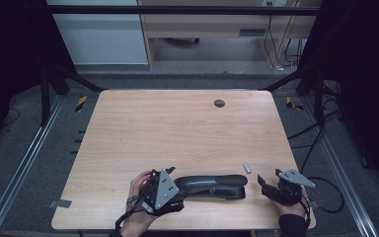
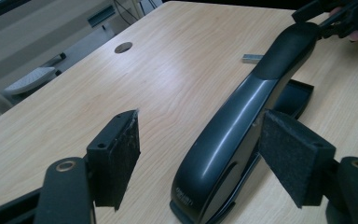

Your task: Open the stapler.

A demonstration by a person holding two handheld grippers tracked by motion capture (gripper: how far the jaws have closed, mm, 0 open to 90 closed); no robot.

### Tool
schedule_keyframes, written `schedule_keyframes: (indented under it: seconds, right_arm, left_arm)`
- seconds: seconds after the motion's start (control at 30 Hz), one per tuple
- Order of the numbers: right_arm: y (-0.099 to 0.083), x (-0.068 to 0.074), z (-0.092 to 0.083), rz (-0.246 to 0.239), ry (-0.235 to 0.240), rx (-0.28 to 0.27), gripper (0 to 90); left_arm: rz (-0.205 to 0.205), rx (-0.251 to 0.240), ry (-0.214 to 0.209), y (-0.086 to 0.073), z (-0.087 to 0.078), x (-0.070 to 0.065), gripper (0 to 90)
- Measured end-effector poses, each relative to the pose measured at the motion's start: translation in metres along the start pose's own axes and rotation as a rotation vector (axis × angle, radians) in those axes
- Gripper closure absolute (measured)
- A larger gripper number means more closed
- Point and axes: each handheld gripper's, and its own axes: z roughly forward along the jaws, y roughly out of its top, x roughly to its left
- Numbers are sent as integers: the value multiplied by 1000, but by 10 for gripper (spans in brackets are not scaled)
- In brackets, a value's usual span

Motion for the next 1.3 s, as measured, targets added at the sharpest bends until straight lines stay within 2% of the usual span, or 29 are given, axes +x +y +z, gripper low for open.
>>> schedule_keyframes:
  seconds: [0.13, 0.47, 0.67, 0.97, 1.03, 1.3]
  right_arm:
    - [0, 0, 0, 2, -1, 2, 254]
    - [0, -1, -1, -5, -4, -4, 268]
    - [0, -1, 0, -2, -10, -2, 264]
    - [0, -2, 0, -3, -8, -2, 266]
    - [0, -2, 0, 2, -6, -3, 267]
    - [0, -2, 0, 1, -8, -3, 267]
  left_arm:
    - [42, 5, -7, 9, 5, -9, 283]
    - [86, 20, -25, 23, 20, -24, 285]
    - [109, 25, -36, 31, 36, -36, 291]
    - [154, 42, -35, 36, 48, -49, 321]
    - [175, 56, -36, 37, 51, -52, 324]
    - [187, 71, -39, 39, 58, -57, 324]
